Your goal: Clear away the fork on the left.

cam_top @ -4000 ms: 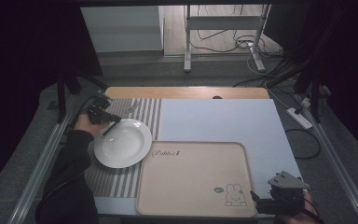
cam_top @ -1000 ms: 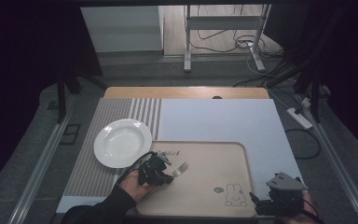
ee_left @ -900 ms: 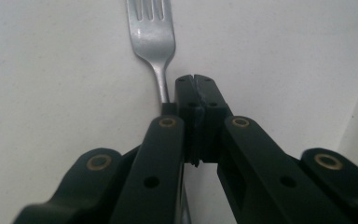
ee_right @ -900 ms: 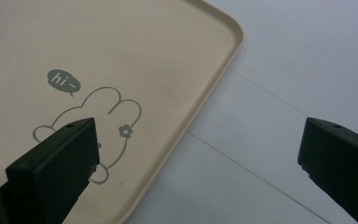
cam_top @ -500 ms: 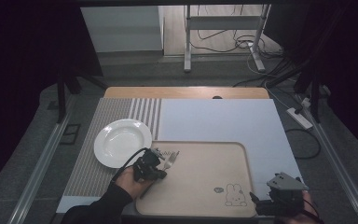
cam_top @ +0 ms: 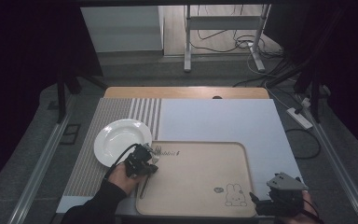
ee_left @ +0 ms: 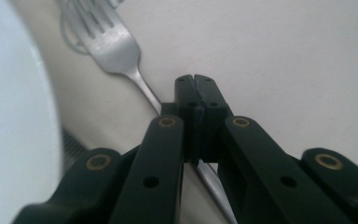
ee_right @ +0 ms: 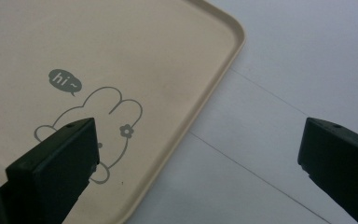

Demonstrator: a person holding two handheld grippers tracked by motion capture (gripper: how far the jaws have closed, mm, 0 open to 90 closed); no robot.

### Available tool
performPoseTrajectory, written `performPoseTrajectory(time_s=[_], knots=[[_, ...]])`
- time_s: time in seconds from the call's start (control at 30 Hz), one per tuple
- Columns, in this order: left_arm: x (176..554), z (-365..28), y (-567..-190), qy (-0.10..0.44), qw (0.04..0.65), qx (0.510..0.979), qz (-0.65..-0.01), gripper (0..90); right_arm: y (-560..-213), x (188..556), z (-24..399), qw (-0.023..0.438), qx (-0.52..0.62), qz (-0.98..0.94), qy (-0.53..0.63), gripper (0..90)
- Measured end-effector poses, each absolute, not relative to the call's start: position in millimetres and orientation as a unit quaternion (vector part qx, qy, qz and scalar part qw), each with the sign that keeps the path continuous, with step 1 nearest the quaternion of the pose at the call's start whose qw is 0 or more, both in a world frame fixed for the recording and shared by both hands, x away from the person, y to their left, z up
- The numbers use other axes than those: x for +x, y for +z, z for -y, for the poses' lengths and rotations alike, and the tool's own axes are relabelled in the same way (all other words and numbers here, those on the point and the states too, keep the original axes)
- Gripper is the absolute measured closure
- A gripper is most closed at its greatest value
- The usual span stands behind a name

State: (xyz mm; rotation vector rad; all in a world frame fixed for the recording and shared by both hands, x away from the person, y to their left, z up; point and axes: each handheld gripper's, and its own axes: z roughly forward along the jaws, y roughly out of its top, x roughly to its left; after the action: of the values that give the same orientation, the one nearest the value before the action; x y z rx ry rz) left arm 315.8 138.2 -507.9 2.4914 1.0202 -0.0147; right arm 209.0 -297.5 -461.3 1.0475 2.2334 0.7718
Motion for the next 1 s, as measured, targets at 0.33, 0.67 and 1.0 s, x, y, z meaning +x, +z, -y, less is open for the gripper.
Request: performPoseTrajectory(time_s=[0.33,0.67,1.0], knots=[[319.0,-146.4,-509.4,-0.008,0.222,0.894,-0.390,87.7,-461.1,209.0,297.5,0.273,0.389,-0.832,0.287,0.0],[314.7,-145.5,-503.9,-0.003,0.249,0.892,-0.377,75.9,-460.9,209.0,297.8,0.272,0.389,-0.832,0.286,0.0],[309.2,-146.3,-496.3,0.019,0.288,0.888,-0.358,55.9,-460.8,209.0,297.9,0.272,0.390,-0.832,0.286,0.0]])
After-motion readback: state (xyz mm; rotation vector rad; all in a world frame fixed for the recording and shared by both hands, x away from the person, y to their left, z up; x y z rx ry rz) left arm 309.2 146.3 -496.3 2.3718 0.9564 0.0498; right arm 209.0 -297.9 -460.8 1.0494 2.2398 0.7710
